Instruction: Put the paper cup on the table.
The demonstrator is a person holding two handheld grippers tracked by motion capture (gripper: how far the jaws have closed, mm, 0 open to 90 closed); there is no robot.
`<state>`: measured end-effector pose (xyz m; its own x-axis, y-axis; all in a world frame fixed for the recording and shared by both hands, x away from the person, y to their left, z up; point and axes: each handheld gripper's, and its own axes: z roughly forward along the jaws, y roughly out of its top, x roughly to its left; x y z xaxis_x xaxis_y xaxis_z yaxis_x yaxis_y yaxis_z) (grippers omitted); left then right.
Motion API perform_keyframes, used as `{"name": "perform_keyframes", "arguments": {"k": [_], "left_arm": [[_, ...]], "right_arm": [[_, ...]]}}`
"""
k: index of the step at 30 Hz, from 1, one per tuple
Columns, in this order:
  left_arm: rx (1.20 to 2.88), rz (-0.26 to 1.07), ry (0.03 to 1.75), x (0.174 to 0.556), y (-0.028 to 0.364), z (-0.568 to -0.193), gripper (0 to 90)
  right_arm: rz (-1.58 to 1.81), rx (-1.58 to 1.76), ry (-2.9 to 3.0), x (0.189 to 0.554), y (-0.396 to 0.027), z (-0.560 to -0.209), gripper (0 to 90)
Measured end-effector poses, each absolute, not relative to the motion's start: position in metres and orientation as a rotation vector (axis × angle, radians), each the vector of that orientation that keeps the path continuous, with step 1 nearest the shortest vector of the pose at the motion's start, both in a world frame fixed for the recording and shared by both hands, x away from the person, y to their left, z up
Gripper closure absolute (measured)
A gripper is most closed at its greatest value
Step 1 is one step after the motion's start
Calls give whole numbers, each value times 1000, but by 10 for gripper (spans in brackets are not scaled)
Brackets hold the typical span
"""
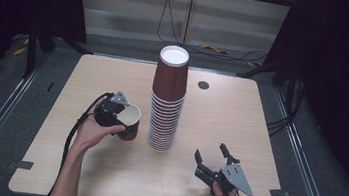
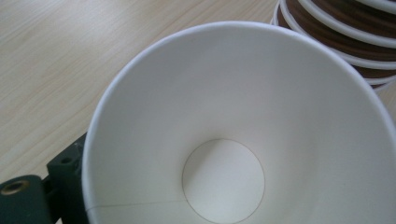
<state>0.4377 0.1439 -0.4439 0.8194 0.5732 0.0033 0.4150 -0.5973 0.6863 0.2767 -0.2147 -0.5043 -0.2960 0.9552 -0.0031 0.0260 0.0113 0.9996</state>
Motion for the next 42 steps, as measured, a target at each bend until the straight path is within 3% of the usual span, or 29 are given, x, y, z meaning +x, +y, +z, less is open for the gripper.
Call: {"name": "perform_keyframes", "arguments": {"k": [42], "left_arm": [[2165,299,817,422,166,-488,156]], "right_arm": [[1415,1062,1458,277,-215,-504,130]]}}
